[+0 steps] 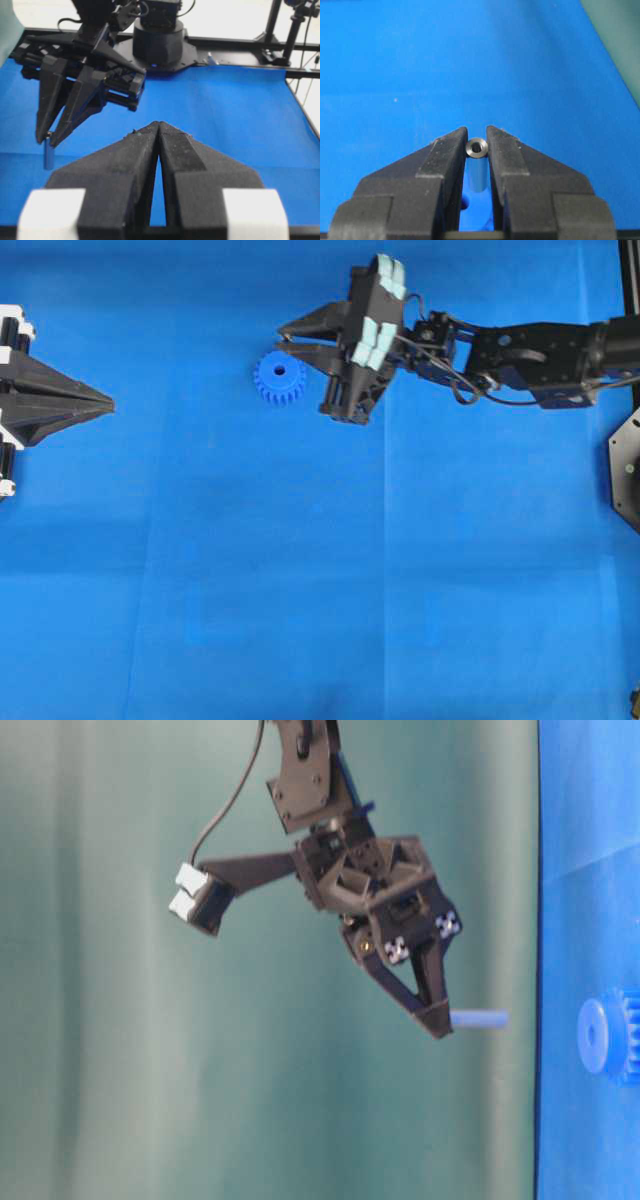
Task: Insert the shaft placed at a random location into the center hole of the small gear at another random location.
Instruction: 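Lift the shaft with the right gripper and carry it toward the blue gear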
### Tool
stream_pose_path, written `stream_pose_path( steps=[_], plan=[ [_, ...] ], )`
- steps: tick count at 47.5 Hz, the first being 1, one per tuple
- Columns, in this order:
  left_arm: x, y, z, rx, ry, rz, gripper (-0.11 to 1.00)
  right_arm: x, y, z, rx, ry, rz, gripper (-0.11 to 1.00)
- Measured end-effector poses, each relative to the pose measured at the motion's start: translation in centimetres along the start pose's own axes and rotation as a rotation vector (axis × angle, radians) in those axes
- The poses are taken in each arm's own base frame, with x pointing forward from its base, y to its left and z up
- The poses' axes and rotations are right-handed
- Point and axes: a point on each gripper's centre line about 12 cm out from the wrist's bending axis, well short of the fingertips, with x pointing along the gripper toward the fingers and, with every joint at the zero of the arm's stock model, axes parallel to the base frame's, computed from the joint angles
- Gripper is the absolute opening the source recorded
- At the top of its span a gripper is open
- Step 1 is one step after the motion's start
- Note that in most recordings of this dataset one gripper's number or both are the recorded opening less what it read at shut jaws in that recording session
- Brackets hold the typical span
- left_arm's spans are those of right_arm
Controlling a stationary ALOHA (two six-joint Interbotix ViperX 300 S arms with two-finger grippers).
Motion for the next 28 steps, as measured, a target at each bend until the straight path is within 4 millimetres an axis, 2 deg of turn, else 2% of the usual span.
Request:
stream_pose_path(
  steps=[13,28],
  plan=[
    [0.0,0.0,0.0,0.000,0.000,0.000,0.00,0.7,-0.1,0.3,0.002,-0.008,-0.004,0.02],
    [0.0,0.0,0.0,0.000,0.000,-0.002,0.00,1.7,-0.3,-1.8,0.036,0.043,-0.019,0.02]
  ],
)
